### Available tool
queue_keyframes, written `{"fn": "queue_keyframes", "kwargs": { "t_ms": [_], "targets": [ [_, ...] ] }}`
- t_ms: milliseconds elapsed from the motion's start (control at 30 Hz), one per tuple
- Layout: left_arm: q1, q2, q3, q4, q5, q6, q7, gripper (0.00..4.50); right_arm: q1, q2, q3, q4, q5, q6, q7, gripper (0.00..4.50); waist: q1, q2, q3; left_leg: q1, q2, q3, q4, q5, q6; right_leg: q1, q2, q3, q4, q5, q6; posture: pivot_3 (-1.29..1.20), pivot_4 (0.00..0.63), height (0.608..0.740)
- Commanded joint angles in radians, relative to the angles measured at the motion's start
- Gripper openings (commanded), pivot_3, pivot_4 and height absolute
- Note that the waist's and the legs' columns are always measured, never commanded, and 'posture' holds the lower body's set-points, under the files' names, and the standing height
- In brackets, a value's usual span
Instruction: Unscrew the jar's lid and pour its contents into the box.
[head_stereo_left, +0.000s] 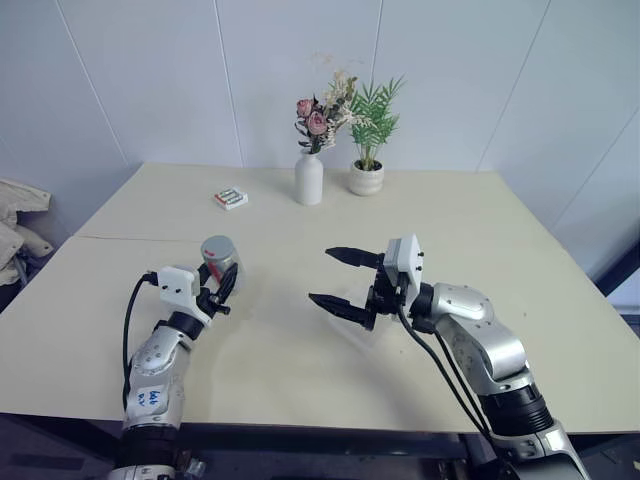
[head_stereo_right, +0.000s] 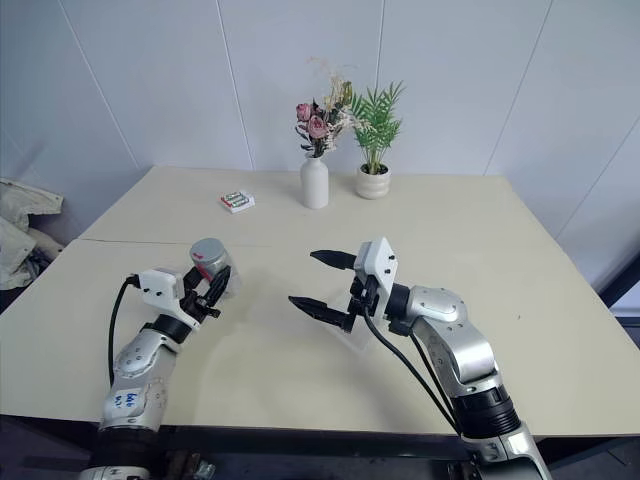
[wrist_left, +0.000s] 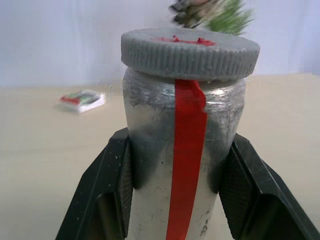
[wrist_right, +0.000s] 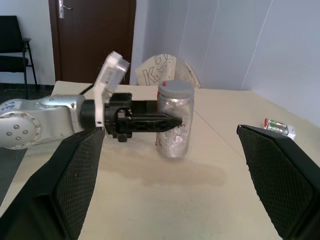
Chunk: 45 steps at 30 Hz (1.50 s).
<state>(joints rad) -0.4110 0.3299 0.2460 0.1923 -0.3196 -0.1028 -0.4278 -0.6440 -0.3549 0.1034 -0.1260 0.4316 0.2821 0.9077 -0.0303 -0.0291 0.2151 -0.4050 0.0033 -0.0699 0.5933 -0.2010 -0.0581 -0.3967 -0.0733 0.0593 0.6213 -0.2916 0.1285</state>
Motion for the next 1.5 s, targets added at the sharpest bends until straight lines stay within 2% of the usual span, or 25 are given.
{"fn": "queue_keyframes", "kwargs": {
  "t_ms": [33,233,433,667,1500],
  "targets": [
    [0.016,0.056,-0.010,-0.108,-0.089,0.063,-0.133,1.91,-0.038,0.011,-0.005,-0.089,0.028,0.081,-0.057,4.50,0.001,0.000,0.000,0.000,0.000,0.000,0.000,0.000,0.000,0.000,0.000,0.000,0.000,0.000,0.000,0.00,0.150,0.740],
    [0.010,0.148,-0.091,-0.180,-0.149,0.175,-0.347,1.91,-0.067,0.036,0.037,-0.155,0.006,0.262,-0.184,4.50,0.002,0.000,0.000,0.000,0.000,0.000,0.000,0.000,0.000,0.000,0.000,0.000,-0.001,0.000,-0.001,0.00,0.150,0.740],
    [-0.019,0.143,-0.156,-0.167,-0.149,0.230,-0.441,1.91,-0.111,0.119,0.096,-0.121,-0.046,0.299,-0.274,4.50,0.000,0.000,0.000,0.000,0.000,0.000,-0.002,0.000,0.000,-0.001,0.000,0.000,-0.001,-0.001,-0.002,0.00,0.150,0.740],
    [-0.047,0.113,-0.182,-0.153,-0.138,0.237,-0.467,1.91,-0.145,0.181,0.133,-0.060,-0.088,0.313,-0.311,4.50,0.001,0.000,0.000,-0.001,0.000,0.000,-0.002,0.000,0.000,-0.002,0.000,0.000,-0.001,-0.001,-0.002,0.00,0.150,0.740],
    [-0.050,0.085,-0.179,-0.123,-0.121,0.228,-0.457,1.91,-0.143,0.174,0.101,-0.097,-0.076,0.353,-0.307,4.50,0.000,0.000,0.000,-0.001,0.000,0.000,-0.002,0.000,0.000,-0.002,0.000,0.000,-0.001,-0.001,-0.002,0.00,0.150,0.740]
  ]
}}
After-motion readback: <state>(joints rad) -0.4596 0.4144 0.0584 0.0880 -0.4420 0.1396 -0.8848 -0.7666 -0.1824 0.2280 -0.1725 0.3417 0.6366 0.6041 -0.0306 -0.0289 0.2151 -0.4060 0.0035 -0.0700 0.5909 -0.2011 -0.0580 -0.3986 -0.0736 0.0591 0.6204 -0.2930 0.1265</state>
